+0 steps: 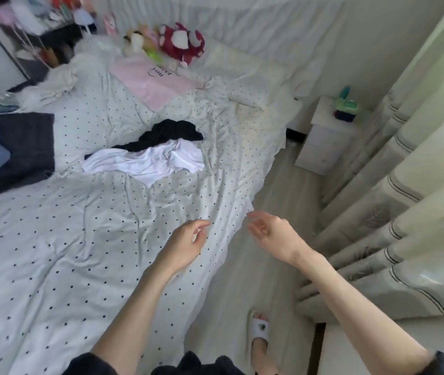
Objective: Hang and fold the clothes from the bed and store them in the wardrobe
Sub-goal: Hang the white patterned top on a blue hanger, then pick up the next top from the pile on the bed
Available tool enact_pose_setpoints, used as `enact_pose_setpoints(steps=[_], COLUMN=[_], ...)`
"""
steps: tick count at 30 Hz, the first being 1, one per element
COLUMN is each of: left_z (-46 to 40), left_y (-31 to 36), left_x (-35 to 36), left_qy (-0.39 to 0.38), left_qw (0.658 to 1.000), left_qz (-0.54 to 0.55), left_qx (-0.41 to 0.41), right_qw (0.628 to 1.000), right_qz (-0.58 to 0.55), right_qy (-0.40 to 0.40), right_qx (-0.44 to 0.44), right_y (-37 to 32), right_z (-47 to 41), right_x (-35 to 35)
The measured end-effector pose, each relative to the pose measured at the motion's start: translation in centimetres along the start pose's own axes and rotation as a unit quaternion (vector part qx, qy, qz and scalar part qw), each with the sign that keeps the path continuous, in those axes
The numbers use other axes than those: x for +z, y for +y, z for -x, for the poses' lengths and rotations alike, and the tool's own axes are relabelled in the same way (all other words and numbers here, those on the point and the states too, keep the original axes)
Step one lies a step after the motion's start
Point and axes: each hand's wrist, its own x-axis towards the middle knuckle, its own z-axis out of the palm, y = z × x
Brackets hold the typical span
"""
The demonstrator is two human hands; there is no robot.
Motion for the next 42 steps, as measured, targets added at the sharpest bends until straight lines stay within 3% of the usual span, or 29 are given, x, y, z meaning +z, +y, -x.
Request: enact_pose_setpoints(steps=[8,15,20,25,29,32,34,38,42], left_z=[-11.3,-23.2,-32.8,-40.1,-43.5,-45.8,-46.4,-46.4,-44.9], left_y=[2.3,-2.3,-7.4,-13.7,-17.0,-19.0,-19.7,-20.0,-19.4], left_x=[0.4,-1.7,-3.6,-5.4,-4.9,-4.1,-3.9,-4.6,-5.2], left_qy=[0.064,0.126,0.126,0.114,0.125,0.169,0.19,0.128,0.045], left_qw=[0.994,0.973,0.958,0.928,0.912,0.856,0.829,0.881,0.895], left_qz=[0.009,0.035,0.053,0.078,0.12,0.235,0.252,0.21,0.254], left_qx=[-0.09,-0.192,-0.251,-0.345,-0.373,-0.428,-0.462,-0.404,-0.365], right_qw=[0.991,0.971,0.969,0.956,0.947,0.937,0.928,0.92,0.922], right_qz=[0.033,0.071,0.067,0.092,0.114,0.133,0.147,0.145,0.156], right_qy=[-0.1,-0.196,-0.199,-0.247,-0.277,-0.313,-0.334,-0.356,-0.341], right_qx=[-0.089,-0.117,-0.131,-0.13,-0.116,-0.086,-0.077,-0.08,-0.096], right_y=[-0.1,-0.7,-2.2,-4.3,-4.4,-3.5,-3.0,-3.0,-3.3], right_z=[-16.6,-31.2,-42.1,-53.2,-59.1,-62.0,-62.7,-63.4,-63.4], right_x=[-6.9,-5.5,-3.2,1.0,5.2,8.3,9.3,10.1,10.2])
